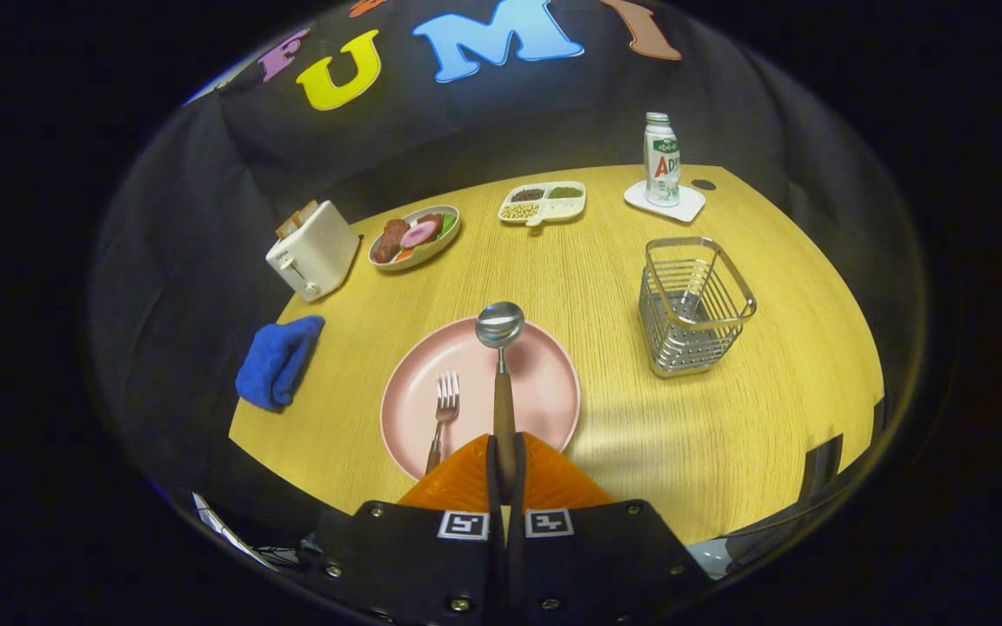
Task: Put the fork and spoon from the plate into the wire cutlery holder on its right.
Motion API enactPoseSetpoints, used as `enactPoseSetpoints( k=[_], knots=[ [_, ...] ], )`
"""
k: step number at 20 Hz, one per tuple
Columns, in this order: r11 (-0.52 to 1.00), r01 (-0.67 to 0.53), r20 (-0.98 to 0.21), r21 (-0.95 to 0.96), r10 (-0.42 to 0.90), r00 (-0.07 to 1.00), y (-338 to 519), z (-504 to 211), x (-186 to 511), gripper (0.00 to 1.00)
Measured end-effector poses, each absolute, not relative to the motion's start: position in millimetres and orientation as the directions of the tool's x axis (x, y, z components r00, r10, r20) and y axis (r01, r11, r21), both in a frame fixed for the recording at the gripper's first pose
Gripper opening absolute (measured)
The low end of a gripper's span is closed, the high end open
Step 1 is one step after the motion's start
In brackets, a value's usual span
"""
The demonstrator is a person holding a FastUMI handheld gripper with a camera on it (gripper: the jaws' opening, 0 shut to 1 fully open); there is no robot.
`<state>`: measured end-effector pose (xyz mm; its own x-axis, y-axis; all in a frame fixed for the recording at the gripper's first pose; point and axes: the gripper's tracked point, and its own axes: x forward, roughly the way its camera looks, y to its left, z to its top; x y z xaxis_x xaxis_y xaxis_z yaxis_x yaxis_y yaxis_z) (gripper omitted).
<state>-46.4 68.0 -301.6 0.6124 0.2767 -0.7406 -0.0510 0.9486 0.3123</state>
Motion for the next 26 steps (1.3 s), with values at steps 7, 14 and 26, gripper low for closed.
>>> enactPoseSetpoints(
  k=[7,14,26],
  knots=[
    [0.952,0.031,-0.714,0.306,0.208,0.669,15,-269,-18,0.01],
    [0.955,0.144,-0.749,0.259,0.105,0.654,-43,-263,-27,0.01],
    [0.949,0.231,-0.833,0.217,0.057,0.55,-70,-285,-35,0.03]
  ],
)
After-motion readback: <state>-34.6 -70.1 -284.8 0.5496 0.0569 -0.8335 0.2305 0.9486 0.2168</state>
